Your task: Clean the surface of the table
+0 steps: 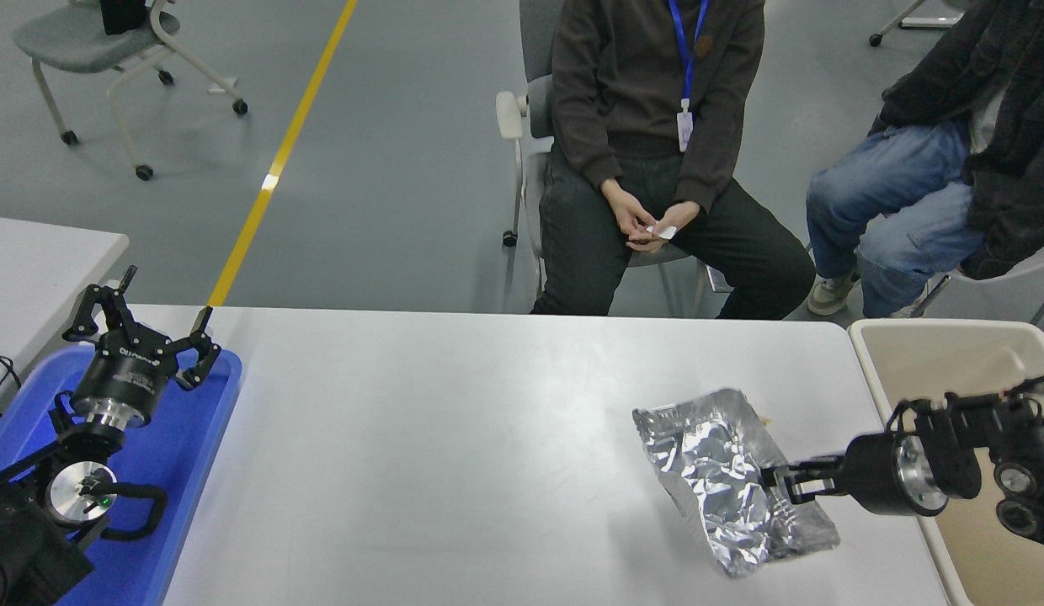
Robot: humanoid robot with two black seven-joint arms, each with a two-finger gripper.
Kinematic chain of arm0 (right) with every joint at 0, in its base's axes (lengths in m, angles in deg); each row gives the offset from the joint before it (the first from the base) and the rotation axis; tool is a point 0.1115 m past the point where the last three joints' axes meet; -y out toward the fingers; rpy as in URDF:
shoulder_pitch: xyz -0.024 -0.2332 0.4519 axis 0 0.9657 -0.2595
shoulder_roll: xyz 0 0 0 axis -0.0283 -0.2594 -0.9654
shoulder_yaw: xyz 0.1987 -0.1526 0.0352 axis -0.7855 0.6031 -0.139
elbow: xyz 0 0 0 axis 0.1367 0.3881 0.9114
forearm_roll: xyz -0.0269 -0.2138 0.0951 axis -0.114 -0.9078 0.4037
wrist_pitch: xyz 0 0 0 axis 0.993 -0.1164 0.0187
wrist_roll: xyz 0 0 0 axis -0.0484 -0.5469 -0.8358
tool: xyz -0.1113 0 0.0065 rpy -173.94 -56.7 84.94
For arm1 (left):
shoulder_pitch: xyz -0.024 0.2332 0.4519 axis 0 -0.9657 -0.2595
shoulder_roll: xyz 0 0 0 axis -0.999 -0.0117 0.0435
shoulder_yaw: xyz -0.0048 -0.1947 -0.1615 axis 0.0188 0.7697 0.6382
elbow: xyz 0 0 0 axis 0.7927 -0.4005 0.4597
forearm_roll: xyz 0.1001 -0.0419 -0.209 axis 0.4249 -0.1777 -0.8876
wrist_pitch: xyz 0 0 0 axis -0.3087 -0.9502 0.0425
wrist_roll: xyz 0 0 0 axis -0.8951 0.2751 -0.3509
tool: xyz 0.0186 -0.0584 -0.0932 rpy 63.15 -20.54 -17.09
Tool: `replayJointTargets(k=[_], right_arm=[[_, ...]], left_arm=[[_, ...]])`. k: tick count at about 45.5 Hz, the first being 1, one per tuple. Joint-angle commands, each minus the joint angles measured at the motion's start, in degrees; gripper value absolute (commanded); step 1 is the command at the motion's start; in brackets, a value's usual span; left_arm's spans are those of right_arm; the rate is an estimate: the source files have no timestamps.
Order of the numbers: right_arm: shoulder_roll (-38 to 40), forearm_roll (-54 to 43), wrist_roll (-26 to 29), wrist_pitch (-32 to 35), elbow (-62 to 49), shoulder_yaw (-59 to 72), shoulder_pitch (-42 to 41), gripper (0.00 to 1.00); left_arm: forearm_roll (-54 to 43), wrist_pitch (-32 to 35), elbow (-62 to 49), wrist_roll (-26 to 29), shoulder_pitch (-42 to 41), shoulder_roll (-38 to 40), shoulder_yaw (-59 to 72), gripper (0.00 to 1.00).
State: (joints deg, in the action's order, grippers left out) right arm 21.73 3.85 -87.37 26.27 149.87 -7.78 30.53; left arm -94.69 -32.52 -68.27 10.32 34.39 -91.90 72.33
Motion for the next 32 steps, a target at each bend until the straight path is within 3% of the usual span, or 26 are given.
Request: replayJointTargets(k=[1, 32], right_arm=[[8.1, 3.0, -0.1, 4.3, 5.0, -0.2, -6.0, 0.00], [18.4, 8.3, 0.0, 16.2, 7.3, -2.4, -21.1, 0.00]], left_arm=[[0.0, 0.0, 0.0, 0.1, 0.0, 0.0, 0.0, 1.00], [0.0, 0.0, 0.0, 0.1, 0.0, 0.0, 0.0, 1.00]])
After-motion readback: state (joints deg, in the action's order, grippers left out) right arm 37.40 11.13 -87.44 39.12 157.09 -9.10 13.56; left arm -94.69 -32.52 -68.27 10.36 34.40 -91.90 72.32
